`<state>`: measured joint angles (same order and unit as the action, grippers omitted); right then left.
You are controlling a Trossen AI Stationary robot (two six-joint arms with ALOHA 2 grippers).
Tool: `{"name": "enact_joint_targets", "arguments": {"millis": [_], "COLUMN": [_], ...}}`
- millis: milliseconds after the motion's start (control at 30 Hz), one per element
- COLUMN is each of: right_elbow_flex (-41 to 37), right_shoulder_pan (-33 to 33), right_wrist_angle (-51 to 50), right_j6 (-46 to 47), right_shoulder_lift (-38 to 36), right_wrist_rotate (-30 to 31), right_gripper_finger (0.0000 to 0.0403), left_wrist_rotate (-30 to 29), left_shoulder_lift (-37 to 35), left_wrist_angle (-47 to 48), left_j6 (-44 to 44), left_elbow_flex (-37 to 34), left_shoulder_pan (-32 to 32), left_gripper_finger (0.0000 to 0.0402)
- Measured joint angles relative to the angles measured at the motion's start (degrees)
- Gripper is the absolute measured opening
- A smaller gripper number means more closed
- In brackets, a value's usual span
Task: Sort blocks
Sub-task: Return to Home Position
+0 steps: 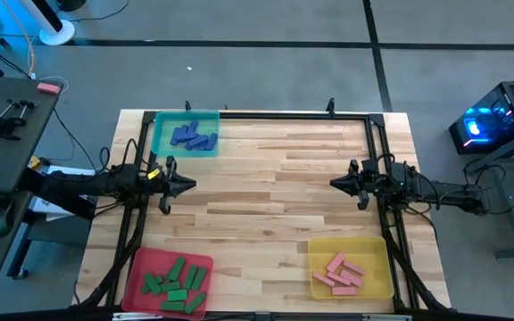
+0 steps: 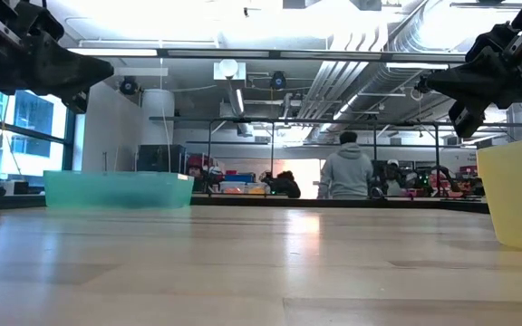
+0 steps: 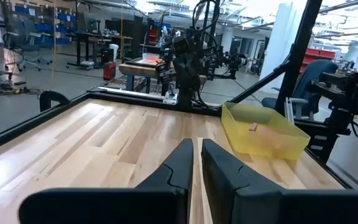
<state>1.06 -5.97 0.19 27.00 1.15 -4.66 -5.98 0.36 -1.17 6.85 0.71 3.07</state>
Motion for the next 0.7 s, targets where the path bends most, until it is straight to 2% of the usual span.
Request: {"name": "enact_joint_targets", "arguments": {"millis": [400,500,567,700], "right_elbow_flex": [0.0,0.0,0.0,0.0], "right_shoulder_pan": [0.0,0.0,0.9,4.0], "right_wrist_angle": [0.0,0.5,0.9,1.1], "right_j6": [0.0,-1.3,-5.5,-25.3], "right_shoulder_lift": [0.0,-0.4,-0.6,-1.1], "right_wrist_rotate": [-0.2,-5.5,-6.6,-5.5], "right_gripper_finger": [0.0000,0.0000,0.0000,0.0000], "left_wrist_rotate": [0.0,0.0,0.0,0.0], "left_shoulder_lift": [0.0,0.0,0.0,0.3], "left_wrist_angle": [0.0,0.0,0.0,0.0], "left_j6": [0.0,0.0,0.0,0.0], "left_elbow_flex": [0.0,0.0,0.0,0.0], "left_shoulder_pan": [0.0,0.0,0.0,0.0], "left_gripper_finger": [0.0023,0.0023,0.0023,0.0023]}}
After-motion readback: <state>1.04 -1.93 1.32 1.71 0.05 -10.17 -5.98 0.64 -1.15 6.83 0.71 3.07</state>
